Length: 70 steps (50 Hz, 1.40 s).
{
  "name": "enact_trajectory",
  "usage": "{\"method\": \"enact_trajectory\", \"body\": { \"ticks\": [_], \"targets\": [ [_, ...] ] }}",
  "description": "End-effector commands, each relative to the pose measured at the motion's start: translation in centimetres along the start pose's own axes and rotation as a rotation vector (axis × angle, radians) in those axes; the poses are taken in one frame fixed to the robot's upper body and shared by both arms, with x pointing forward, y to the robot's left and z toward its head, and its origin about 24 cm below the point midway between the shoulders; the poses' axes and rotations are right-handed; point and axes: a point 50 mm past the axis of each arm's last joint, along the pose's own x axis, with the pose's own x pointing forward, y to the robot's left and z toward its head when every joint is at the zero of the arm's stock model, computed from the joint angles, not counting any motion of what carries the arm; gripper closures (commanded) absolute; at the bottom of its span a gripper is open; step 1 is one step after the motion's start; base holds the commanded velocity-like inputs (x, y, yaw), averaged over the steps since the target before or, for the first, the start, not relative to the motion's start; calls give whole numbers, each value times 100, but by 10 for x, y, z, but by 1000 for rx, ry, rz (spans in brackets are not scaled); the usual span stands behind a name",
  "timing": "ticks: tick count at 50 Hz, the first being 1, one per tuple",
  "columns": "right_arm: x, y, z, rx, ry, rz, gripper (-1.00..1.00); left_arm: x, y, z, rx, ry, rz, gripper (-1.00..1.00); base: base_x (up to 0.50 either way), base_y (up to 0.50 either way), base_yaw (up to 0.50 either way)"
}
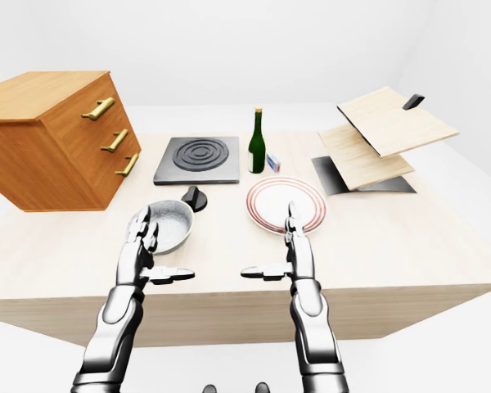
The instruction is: Pick up the akita bowl and put it on the plate.
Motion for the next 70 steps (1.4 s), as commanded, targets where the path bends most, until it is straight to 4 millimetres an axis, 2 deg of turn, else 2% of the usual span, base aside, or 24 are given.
{"method": "enact_trajectory", "body": {
  "ticks": [1,24,38,62,70],
  "targets": [
    [0,-8,-1,-5,12,-9,-100,-1,15,-3,-4,23,49,-100,0,0,0],
    [1,-7,-1,-38,9,-22,-100,-1,12,2,1,4,34,-100,0,0,0],
    [-2,-5,6,-53,-16,-20,-100,-3,12,8,4,-23,38,-100,0,0,0],
    [-6,-5,22,-89,-79,-39,-100,-11,14,37,-2,-111,66,-100,0,0,0],
    [-6,-5,34,-111,-120,-59,-100,-13,14,48,19,-156,59,-100,0,0,0]
  ]
}}
